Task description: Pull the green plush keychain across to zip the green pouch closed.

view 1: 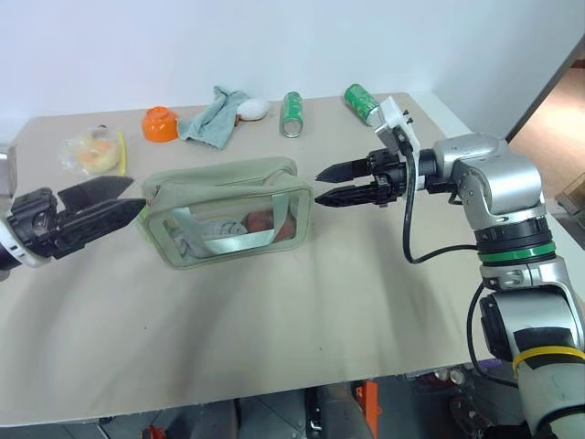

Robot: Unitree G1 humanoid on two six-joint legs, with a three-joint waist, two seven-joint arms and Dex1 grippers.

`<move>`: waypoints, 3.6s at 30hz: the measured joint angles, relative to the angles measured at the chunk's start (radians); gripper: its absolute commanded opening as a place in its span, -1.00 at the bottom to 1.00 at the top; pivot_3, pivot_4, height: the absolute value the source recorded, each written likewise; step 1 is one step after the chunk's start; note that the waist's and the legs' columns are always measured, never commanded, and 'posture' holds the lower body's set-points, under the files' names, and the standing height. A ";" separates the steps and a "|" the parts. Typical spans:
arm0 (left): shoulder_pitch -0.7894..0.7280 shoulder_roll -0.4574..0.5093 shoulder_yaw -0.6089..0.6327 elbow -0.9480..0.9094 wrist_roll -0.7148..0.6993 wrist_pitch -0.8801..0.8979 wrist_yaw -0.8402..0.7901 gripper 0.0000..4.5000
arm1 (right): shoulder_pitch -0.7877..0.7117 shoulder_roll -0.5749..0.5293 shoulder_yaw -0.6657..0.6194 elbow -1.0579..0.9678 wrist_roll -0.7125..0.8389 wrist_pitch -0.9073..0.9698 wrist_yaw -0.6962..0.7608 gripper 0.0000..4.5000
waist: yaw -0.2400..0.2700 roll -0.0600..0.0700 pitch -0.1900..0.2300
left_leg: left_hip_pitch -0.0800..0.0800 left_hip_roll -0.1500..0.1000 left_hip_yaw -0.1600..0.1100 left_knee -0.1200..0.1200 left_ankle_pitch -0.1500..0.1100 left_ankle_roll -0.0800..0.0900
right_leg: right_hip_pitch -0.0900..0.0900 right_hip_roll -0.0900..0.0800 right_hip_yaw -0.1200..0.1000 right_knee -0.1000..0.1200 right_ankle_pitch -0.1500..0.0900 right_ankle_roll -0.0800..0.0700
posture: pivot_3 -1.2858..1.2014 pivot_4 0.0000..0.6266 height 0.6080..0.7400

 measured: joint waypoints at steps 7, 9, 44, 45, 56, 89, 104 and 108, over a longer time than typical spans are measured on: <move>-0.091 0.002 -0.044 -0.022 -0.041 0.003 -0.003 1.00 | 0.000 0.033 0.002 0.051 -0.007 -0.016 -0.033 0.17 | 0.000 0.000 0.000 | 0.000 0.000 0.000 0.000 0.000 0.000 | 0.000 0.000 0.001 0.000 0.002 0.004 | 0.03 -0.52 1.00; -0.091 0.002 -0.055 -0.021 -0.041 0.003 -0.003 1.00 | 0.002 0.046 0.003 0.052 -0.009 -0.021 -0.037 0.17 | 0.000 0.000 0.000 | 0.000 0.000 0.000 0.000 0.000 0.000 | 0.000 0.000 0.001 0.000 0.002 0.004 | 0.03 -0.52 1.00; 0.000 -0.211 -0.132 0.424 0.384 -0.134 0.204 1.00 | 0.092 0.113 0.007 -0.028 0.022 -0.006 -0.097 -0.98 | 0.001 -0.001 0.000 | 0.001 0.000 0.001 0.000 0.000 0.000 | 0.000 0.001 0.001 0.000 0.003 0.005 | 0.03 -0.52 1.00; -0.010 -0.220 -0.137 0.430 0.388 -0.135 0.205 1.00 | 0.096 0.112 0.006 -0.033 0.024 -0.005 -0.099 -0.98 | 0.001 -0.001 0.000 | 0.001 0.000 0.001 0.000 0.000 0.000 | 0.000 0.001 0.001 0.000 0.003 0.005 | 0.03 -0.52 1.00; -0.083 -0.293 -0.163 0.493 0.392 -0.106 0.221 0.63 | 0.115 0.102 0.005 -0.071 0.042 0.018 -0.121 -1.00 | 0.001 -0.002 0.000 | 0.001 0.000 0.001 0.000 0.000 0.000 | 0.001 0.001 0.001 0.000 0.003 0.005 | 0.03 -0.52 1.00; -0.493 -0.281 -0.226 0.471 0.486 -0.278 0.271 -0.99 | 0.115 0.113 0.004 -0.065 0.050 0.006 -0.149 -1.00 | 0.000 -0.003 0.000 | 0.002 0.000 0.001 0.001 0.000 0.000 | 0.001 0.001 0.003 0.000 0.004 0.005 | 0.03 -0.52 1.00; -0.508 -0.164 -0.516 0.155 0.554 -0.247 -0.039 -0.99 | 0.123 0.113 0.002 -0.069 0.055 0.004 -0.170 -1.00 | 0.000 -0.003 0.000 | 0.002 0.000 0.001 0.001 0.000 0.000 | 0.001 0.002 0.004 0.000 0.004 0.005 | 0.03 -0.52 1.00; -0.498 -0.153 -0.547 0.170 0.626 -0.284 -0.068 -0.99 | 0.124 0.113 0.002 -0.070 0.058 0.004 -0.176 -1.00 | 0.000 -0.003 0.000 | 0.002 0.000 0.001 0.001 0.000 0.000 | 0.001 0.002 0.004 0.000 0.004 0.005 | 0.03 -0.52 1.00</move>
